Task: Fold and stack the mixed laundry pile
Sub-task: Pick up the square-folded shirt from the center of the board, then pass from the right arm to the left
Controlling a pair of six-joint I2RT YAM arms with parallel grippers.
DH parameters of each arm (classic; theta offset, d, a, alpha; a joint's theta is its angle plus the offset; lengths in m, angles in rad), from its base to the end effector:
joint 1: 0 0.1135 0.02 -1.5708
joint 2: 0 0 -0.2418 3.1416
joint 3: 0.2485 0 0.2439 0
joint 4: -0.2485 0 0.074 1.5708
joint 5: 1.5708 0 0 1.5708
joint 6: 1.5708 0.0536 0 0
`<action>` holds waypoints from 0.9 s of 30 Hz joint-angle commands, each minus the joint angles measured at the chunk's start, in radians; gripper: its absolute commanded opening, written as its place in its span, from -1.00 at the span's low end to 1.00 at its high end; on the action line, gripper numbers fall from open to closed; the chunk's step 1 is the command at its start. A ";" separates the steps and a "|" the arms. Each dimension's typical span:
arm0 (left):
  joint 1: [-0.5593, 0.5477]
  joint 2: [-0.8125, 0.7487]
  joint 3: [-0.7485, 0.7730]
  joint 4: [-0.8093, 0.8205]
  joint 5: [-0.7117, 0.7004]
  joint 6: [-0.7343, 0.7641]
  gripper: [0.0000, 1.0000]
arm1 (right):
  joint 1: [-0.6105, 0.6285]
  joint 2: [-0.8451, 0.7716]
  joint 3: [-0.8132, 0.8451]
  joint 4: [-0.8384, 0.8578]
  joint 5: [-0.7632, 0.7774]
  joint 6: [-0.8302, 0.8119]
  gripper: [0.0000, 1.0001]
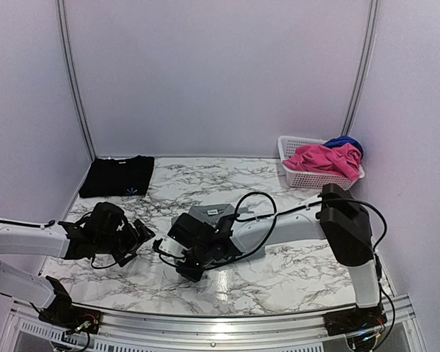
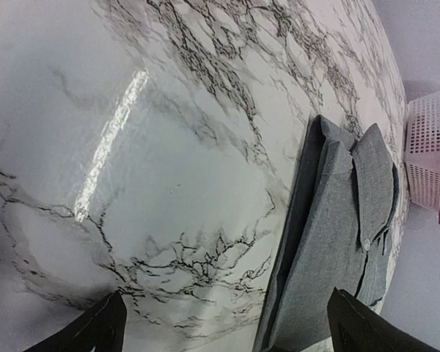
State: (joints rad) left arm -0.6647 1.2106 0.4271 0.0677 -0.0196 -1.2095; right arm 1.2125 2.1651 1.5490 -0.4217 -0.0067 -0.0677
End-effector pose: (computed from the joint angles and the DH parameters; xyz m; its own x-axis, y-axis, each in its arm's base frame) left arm 0.1902 -0.1477 0.1317 -0.7486 -0.6016 -0.2788 -0.2693 0.6600 -0.7013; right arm 0.1567 0.4195 0.1163 -0.2379 -0.8282 -0.5073 -0.9559 0.2921 -0.0286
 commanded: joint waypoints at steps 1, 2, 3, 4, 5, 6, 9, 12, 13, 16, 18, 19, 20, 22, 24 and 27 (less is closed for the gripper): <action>0.002 0.065 -0.004 0.139 0.079 -0.036 0.98 | -0.024 -0.102 -0.069 0.104 -0.130 0.021 -1.00; 0.001 0.075 0.002 0.160 0.087 -0.044 0.98 | -0.040 -0.123 -0.082 0.140 -0.158 0.044 -1.00; 0.001 0.080 0.009 0.182 0.092 -0.044 0.98 | -0.056 -0.136 -0.086 0.163 -0.181 0.058 -1.00; 0.001 0.084 0.018 0.200 0.095 -0.045 0.98 | -0.071 -0.145 -0.089 0.178 -0.201 0.080 -1.00; 0.001 0.088 0.025 0.218 0.097 -0.049 0.98 | -0.083 -0.151 -0.091 0.193 -0.213 0.094 -1.00; 0.000 0.095 0.030 0.237 0.102 -0.058 0.98 | -0.091 -0.154 -0.092 0.203 -0.218 0.103 -1.00; -0.001 0.137 0.046 0.279 0.123 -0.111 0.98 | -0.106 -0.150 -0.080 0.227 -0.237 0.118 -1.00; -0.004 0.168 0.049 0.313 0.119 -0.151 0.98 | -0.126 -0.150 -0.067 0.274 -0.263 0.153 -1.00; -0.004 0.176 0.049 0.327 0.113 -0.163 0.98 | -0.129 -0.151 -0.065 0.292 -0.270 0.165 -1.00; -0.006 0.199 0.048 0.386 0.096 -0.205 0.98 | -0.130 -0.138 -0.040 0.305 -0.282 0.178 -1.00; -0.006 0.229 0.052 0.430 0.099 -0.232 0.98 | -0.130 -0.125 -0.023 0.305 -0.284 0.182 -1.00; -0.007 0.260 0.057 0.452 0.106 -0.244 0.98 | -0.130 -0.122 -0.015 0.310 -0.286 0.185 -1.00; -0.007 0.284 0.063 0.475 0.117 -0.253 0.98 | -0.130 -0.119 -0.007 0.316 -0.288 0.188 -1.00; -0.011 0.334 0.083 0.512 0.143 -0.254 0.98 | -0.130 -0.104 0.025 0.309 -0.298 0.188 -1.00; -0.014 0.382 0.109 0.529 0.180 -0.243 0.93 | -0.129 -0.088 0.050 0.296 -0.305 0.180 -1.00; -0.016 0.439 0.137 0.579 0.223 -0.221 0.65 | -0.128 -0.070 0.073 0.284 -0.321 0.163 -1.00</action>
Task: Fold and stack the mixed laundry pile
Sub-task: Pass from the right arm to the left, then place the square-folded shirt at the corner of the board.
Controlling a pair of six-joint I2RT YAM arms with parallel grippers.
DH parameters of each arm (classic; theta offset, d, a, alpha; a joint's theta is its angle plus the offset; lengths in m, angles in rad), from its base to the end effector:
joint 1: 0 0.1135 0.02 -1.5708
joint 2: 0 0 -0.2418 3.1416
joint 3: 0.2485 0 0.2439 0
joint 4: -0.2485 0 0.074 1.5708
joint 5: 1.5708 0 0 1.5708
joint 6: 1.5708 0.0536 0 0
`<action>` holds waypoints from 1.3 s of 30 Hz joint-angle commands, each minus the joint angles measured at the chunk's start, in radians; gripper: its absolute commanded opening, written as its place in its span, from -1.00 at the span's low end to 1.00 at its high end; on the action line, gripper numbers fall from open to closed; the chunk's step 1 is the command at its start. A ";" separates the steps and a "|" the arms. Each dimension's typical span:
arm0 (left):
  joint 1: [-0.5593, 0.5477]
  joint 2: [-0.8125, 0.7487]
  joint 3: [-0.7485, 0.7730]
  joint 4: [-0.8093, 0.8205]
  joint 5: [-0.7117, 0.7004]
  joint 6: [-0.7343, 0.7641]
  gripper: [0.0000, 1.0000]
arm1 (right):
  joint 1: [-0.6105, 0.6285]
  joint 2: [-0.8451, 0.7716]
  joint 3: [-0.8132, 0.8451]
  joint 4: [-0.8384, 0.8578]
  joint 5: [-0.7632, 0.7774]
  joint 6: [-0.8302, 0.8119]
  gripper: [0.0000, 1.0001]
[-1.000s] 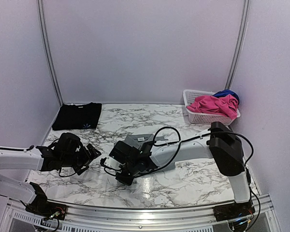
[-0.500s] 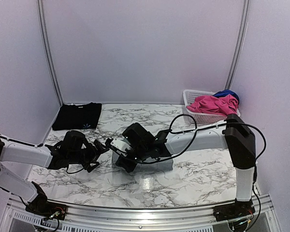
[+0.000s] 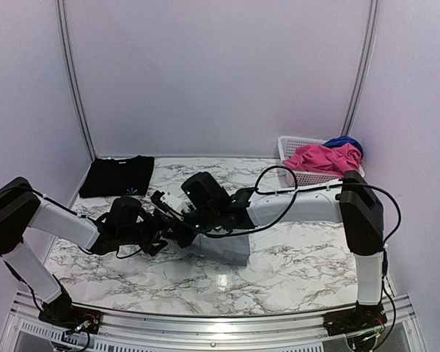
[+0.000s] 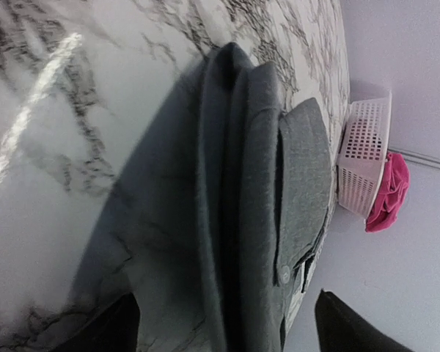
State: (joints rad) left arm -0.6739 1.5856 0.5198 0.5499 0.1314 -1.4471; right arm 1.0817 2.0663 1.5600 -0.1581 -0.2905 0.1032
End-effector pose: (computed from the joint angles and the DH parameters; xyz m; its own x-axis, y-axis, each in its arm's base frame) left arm 0.2309 -0.1934 0.1147 -0.7499 -0.6602 -0.0432 -0.2952 0.3923 -0.8712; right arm 0.2070 0.4217 0.1867 -0.3862 -0.5155 -0.7649 -0.9168 0.3058 0.2568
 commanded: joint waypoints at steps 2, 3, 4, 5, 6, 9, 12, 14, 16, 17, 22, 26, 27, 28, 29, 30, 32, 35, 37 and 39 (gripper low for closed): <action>-0.007 0.080 0.054 0.124 0.082 0.044 0.30 | 0.004 0.034 0.068 0.013 -0.046 -0.017 -1.00; -0.007 0.081 0.057 0.126 0.081 0.064 0.07 | 0.004 0.032 0.066 0.010 -0.044 -0.020 -1.00; -0.007 0.079 0.061 0.126 0.078 0.083 -0.22 | 0.004 0.028 0.061 0.007 -0.041 -0.020 -1.00; -0.006 0.075 0.062 0.123 0.074 0.099 -0.48 | 0.002 0.019 0.051 0.006 -0.038 -0.018 -1.00; -0.005 0.071 0.065 0.109 0.072 0.117 -0.74 | -0.003 0.006 0.039 0.008 -0.038 -0.013 -0.96; 0.002 0.050 0.151 -0.142 0.034 0.269 -1.00 | -0.021 -0.052 0.001 -0.008 -0.047 0.006 -0.76; 0.005 0.049 0.357 -0.555 -0.073 0.491 -1.00 | -0.052 -0.147 -0.066 -0.015 -0.074 0.029 -0.44; 0.009 0.082 0.500 -0.760 -0.159 0.641 -1.00 | -0.075 -0.219 -0.126 -0.013 -0.084 0.047 -0.19; 0.016 0.128 0.628 -0.897 -0.245 0.763 -1.00 | -0.101 -0.295 -0.208 -0.011 -0.090 0.076 0.08; 0.021 0.150 0.680 -0.944 -0.277 0.819 -1.00 | -0.112 -0.329 -0.241 -0.011 -0.089 0.088 0.23; 0.064 0.284 0.934 -1.077 -0.421 1.077 -1.00 | -0.172 -0.481 -0.380 -0.044 -0.052 0.108 0.71; 0.122 0.360 1.115 -1.090 -0.476 1.200 -1.00 | -0.228 -0.549 -0.457 -0.076 -0.044 0.118 0.90; 0.140 0.379 1.149 -1.089 -0.475 1.225 -1.00 | -0.237 -0.562 -0.472 -0.081 -0.044 0.121 0.94; 0.157 0.397 1.185 -1.091 -0.479 1.249 -1.00 | -0.244 -0.575 -0.486 -0.084 -0.043 0.124 0.96; 0.171 0.414 1.216 -1.090 -0.483 1.275 -1.00 | -0.251 -0.584 -0.495 -0.086 -0.041 0.129 0.97; 0.184 0.429 1.244 -1.089 -0.485 1.301 -1.00 | -0.257 -0.592 -0.507 -0.087 -0.041 0.132 0.97; 0.207 0.457 1.293 -1.094 -0.493 1.346 -1.00 | -0.264 -0.599 -0.516 -0.091 -0.041 0.136 0.97; 0.243 0.476 1.337 -1.093 -0.493 1.390 -1.00 | -0.269 -0.597 -0.517 -0.095 -0.036 0.136 0.97; 0.269 0.482 1.361 -1.092 -0.483 1.413 -1.00 | -0.269 -0.593 -0.515 -0.094 -0.033 0.136 0.97; 0.296 0.486 1.387 -1.091 -0.479 1.438 -1.00 | -0.270 -0.586 -0.515 -0.088 -0.033 0.136 0.97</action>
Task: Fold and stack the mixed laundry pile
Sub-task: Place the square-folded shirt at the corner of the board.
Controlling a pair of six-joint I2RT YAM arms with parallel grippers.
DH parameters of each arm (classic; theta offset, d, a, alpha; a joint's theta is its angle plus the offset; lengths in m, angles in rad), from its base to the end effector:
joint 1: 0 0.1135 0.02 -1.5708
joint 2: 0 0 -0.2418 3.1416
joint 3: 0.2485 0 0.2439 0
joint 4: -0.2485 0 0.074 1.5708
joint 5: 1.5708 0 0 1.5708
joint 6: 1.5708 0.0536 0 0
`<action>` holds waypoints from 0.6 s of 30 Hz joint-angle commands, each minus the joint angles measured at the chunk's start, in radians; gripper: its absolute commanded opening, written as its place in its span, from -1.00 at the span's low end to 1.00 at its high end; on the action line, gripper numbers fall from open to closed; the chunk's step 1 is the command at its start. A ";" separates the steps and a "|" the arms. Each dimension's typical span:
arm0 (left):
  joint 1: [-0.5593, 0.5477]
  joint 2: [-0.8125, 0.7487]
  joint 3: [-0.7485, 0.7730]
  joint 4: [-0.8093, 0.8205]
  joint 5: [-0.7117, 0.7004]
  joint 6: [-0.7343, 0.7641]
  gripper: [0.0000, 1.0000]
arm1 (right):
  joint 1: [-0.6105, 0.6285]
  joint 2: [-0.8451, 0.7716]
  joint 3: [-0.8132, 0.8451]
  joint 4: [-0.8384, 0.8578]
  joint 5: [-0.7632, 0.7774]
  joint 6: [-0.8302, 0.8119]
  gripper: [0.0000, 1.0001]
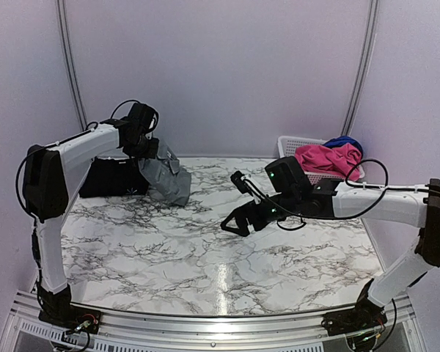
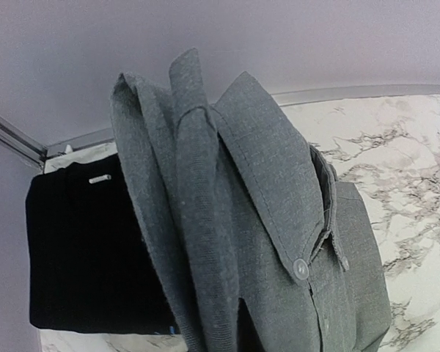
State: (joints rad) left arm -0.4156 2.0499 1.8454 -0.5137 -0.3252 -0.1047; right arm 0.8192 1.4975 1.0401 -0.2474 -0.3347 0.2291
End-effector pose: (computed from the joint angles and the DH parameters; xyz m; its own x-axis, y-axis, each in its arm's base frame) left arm 0.4361 -0.1737 0.2567 -0.6157 0.1635 -0.7708 0.0987 0.9865 0.1304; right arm 0.2164 0.2574 0.2233 -0.6263 -0.3560 -0.6935 -0.7379 0.5575 0.3803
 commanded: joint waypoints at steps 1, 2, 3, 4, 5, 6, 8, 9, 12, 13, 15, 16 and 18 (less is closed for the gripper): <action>0.045 0.025 0.079 -0.027 -0.018 0.125 -1.00 | -0.008 -0.012 0.006 0.004 0.012 0.010 0.97; 0.053 0.025 0.094 -0.028 -0.013 0.144 -1.00 | -0.008 -0.007 0.007 0.007 0.011 0.010 0.97; 0.061 0.026 0.107 -0.025 -0.008 0.156 -1.00 | -0.008 -0.001 0.010 0.010 0.011 0.009 0.97; 0.068 0.026 0.120 -0.026 -0.001 0.166 -1.00 | -0.008 0.005 0.012 0.012 0.011 0.006 0.97; 0.071 0.026 0.133 -0.027 0.002 0.174 -1.00 | -0.008 0.011 0.018 0.013 0.009 0.005 0.97; 0.075 0.026 0.144 -0.027 0.011 0.181 -1.00 | -0.008 0.016 0.023 0.015 0.009 0.003 0.97; 0.080 0.026 0.164 -0.027 0.027 0.182 -1.00 | -0.009 0.025 0.030 0.024 0.009 0.002 0.97; 0.082 0.026 0.171 -0.028 0.034 0.187 -1.00 | -0.010 0.028 0.032 0.030 0.007 0.004 0.97; 0.087 0.021 0.179 -0.029 0.033 0.195 -1.00 | -0.019 0.039 0.034 0.048 0.000 0.011 0.97; 0.093 0.014 0.180 -0.029 0.045 0.192 -1.00 | -0.021 0.042 0.035 0.053 -0.002 0.013 0.97; 0.102 0.005 0.188 -0.028 0.056 0.186 -1.00 | -0.024 0.047 0.036 0.062 -0.005 0.017 0.97; 0.106 -0.001 0.193 -0.028 0.069 0.180 -1.00 | -0.025 0.051 0.037 0.067 -0.006 0.019 0.97; 0.117 -0.010 0.208 -0.028 0.089 0.160 -1.00 | -0.025 0.060 0.042 0.073 -0.010 0.020 0.97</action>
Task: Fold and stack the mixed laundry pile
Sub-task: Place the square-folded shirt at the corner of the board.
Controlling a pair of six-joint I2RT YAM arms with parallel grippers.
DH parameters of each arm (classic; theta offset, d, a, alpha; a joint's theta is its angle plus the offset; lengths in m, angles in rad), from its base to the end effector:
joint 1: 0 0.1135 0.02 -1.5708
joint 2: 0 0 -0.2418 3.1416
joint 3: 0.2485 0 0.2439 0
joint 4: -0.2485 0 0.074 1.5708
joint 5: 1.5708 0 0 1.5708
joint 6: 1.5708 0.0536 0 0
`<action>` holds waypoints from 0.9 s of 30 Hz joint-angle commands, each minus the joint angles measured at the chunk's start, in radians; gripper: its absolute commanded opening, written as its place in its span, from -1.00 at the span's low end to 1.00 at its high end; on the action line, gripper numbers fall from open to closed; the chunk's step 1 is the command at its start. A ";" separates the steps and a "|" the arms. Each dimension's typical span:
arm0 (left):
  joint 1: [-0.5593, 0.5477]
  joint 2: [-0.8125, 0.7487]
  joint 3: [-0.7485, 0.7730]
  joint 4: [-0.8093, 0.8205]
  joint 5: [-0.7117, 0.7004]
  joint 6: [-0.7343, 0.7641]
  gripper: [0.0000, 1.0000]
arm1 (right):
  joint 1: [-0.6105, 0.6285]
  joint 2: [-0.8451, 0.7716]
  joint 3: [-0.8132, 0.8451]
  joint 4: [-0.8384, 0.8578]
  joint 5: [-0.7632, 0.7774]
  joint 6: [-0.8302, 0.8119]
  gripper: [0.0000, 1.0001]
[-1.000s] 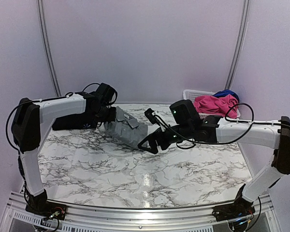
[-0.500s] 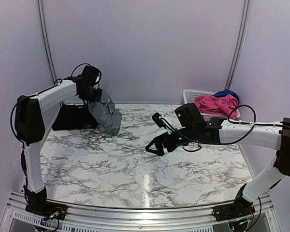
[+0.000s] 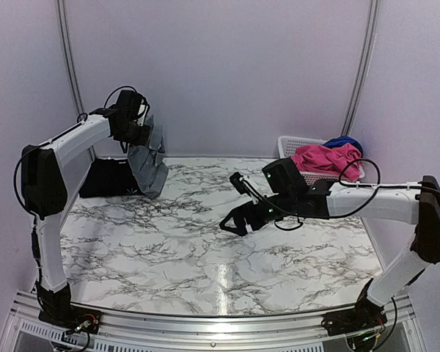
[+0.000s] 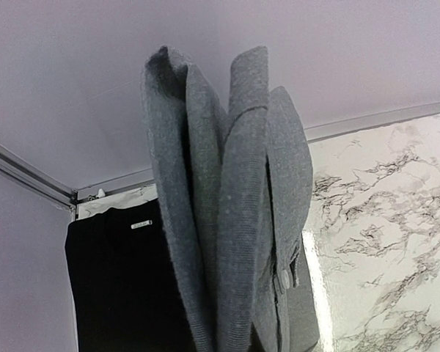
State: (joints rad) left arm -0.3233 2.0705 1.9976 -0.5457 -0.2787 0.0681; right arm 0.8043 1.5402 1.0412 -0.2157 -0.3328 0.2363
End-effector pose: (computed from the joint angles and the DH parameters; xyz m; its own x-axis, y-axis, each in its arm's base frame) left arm 0.4582 -0.1380 0.2955 -0.5422 0.2507 -0.8019 0.1301 0.9680 0.2146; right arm 0.2253 0.2593 0.2130 -0.6414 -0.3471 -0.6842 -0.7219 0.5751 0.3850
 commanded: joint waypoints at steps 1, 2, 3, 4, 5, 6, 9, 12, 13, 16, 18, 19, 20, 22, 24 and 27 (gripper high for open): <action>0.031 -0.036 0.060 0.004 0.046 -0.021 -1.00 | -0.010 0.023 0.044 0.042 -0.013 0.015 0.97; 0.039 -0.040 0.065 0.003 0.048 -0.025 -1.00 | -0.011 0.030 0.046 0.044 -0.016 0.015 0.97; 0.045 -0.044 0.070 0.001 0.048 -0.025 -1.00 | -0.010 0.035 0.051 0.045 -0.018 0.015 0.97; 0.051 -0.048 0.072 0.000 0.047 -0.023 -1.00 | -0.010 0.040 0.056 0.047 -0.022 0.015 0.97; 0.058 -0.054 0.074 0.000 0.051 -0.022 -1.00 | -0.010 0.044 0.059 0.048 -0.024 0.016 0.97; 0.068 -0.059 0.076 0.000 0.061 -0.025 -1.00 | -0.010 0.049 0.062 0.050 -0.026 0.017 0.97; 0.104 -0.065 0.061 0.001 0.093 -0.041 -1.00 | -0.010 0.065 0.074 0.051 -0.035 0.017 0.97; 0.143 -0.045 0.017 0.000 0.126 -0.038 -1.00 | -0.010 0.083 0.094 0.040 -0.037 0.011 0.97; 0.155 -0.037 -0.001 0.002 0.135 -0.037 -1.00 | -0.011 0.087 0.101 0.033 -0.035 0.006 0.97; 0.191 -0.021 -0.065 0.019 0.129 -0.014 -1.00 | -0.014 0.093 0.116 0.016 -0.034 -0.002 0.97; 0.224 -0.020 -0.101 0.047 0.134 -0.001 -1.00 | -0.017 0.093 0.118 0.008 -0.036 -0.005 0.97; 0.240 -0.019 -0.114 0.062 0.136 0.005 -1.00 | -0.020 0.094 0.118 0.004 -0.039 -0.006 0.97; 0.257 -0.015 -0.121 0.074 0.141 0.012 -1.00 | -0.024 0.094 0.118 -0.001 -0.042 -0.008 0.97; 0.286 0.001 -0.117 0.087 0.146 0.033 -1.00 | -0.029 0.093 0.120 -0.013 -0.045 -0.013 0.97; 0.303 0.027 -0.102 0.091 0.140 0.065 -1.00 | -0.035 0.092 0.122 -0.025 -0.049 -0.020 0.97; 0.316 0.070 -0.085 0.097 0.145 0.086 -1.00 | -0.049 0.094 0.132 -0.055 -0.053 -0.036 0.97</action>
State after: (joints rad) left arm -0.0250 2.0892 1.8774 -0.5087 -0.1383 0.0986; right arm 0.7750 1.6299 1.1206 -0.2230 -0.3706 0.2279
